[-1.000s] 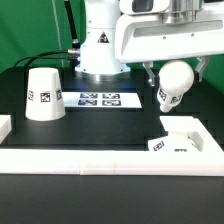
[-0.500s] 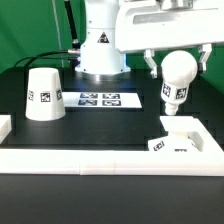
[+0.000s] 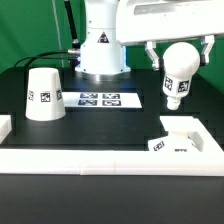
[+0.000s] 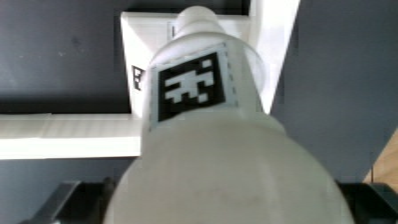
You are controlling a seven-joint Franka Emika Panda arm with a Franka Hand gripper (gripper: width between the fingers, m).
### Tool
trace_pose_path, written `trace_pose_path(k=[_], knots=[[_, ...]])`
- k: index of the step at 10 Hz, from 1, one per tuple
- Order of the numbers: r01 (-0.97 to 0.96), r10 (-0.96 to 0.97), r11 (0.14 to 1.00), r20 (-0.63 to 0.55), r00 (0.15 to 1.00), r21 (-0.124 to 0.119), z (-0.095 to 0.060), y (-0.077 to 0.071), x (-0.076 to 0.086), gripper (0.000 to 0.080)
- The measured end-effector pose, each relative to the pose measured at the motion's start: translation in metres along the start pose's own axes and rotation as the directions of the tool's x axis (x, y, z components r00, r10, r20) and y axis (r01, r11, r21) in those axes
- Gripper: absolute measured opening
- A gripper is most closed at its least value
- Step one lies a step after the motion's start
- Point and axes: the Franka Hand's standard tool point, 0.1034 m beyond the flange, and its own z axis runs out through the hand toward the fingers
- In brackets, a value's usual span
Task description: Assemble lamp
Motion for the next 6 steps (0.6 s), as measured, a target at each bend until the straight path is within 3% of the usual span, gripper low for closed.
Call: trace_pose_path(k=[3, 6], knots=[[0.015, -0.015, 1.0, 0.007, 1.0, -0.001, 0.001, 0.002, 0.001, 0.058], [0.047, -0.047, 0.999, -0.009, 0.999, 0.004, -0.011, 0.004, 0.033, 0.058]])
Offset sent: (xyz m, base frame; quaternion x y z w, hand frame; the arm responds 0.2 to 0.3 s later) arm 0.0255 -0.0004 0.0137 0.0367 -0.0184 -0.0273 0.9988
